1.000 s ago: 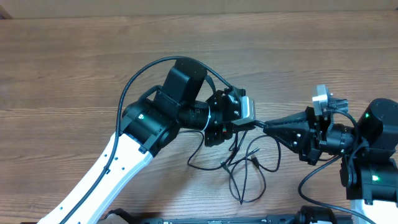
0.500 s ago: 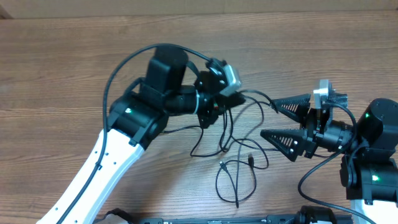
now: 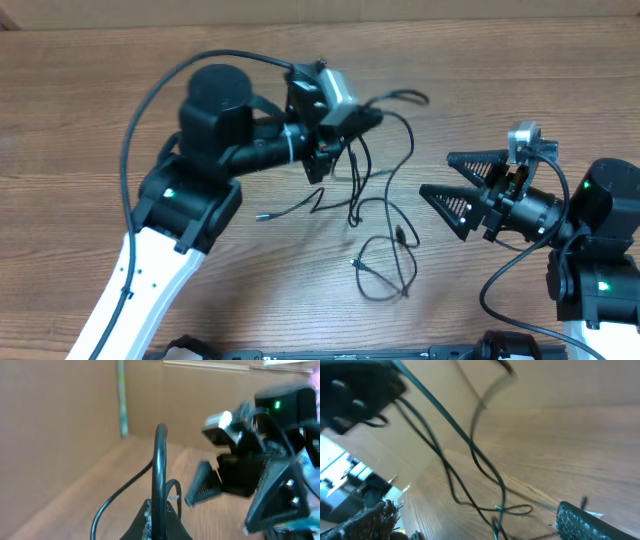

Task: Untangle cables

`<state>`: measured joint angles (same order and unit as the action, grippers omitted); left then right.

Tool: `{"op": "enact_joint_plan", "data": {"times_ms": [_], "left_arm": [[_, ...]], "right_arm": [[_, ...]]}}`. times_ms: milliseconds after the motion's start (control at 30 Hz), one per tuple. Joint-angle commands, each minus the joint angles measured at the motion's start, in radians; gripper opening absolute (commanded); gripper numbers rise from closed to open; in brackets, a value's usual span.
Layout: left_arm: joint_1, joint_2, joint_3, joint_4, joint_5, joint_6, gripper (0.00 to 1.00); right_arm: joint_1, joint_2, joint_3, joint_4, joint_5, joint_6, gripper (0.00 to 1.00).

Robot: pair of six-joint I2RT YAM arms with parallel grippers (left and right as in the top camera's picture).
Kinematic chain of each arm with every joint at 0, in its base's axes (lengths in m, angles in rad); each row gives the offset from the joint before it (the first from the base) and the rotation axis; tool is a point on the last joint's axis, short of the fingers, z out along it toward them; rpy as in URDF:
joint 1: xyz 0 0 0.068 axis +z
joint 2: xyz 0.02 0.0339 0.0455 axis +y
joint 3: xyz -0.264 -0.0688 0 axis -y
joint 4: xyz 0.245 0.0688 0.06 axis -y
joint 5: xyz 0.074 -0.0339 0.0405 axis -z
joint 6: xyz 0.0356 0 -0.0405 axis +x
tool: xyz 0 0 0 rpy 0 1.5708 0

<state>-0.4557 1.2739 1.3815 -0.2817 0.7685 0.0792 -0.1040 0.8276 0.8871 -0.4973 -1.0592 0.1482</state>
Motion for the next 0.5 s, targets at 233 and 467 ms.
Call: {"op": "enact_joint_plan", "data": {"times_ms": [233, 467], "left_arm": [[0.136, -0.048, 0.029, -0.010, -0.170, -0.153, 0.04], [0.227, -0.048, 0.029, -0.143, -0.211, -0.192, 0.48]], "right_arm": [[0.002, -0.008, 0.005, -0.060, 0.114, 0.002, 1.00], [0.002, -0.007, 0.005, -0.063, 0.128, 0.001, 1.00]]}}
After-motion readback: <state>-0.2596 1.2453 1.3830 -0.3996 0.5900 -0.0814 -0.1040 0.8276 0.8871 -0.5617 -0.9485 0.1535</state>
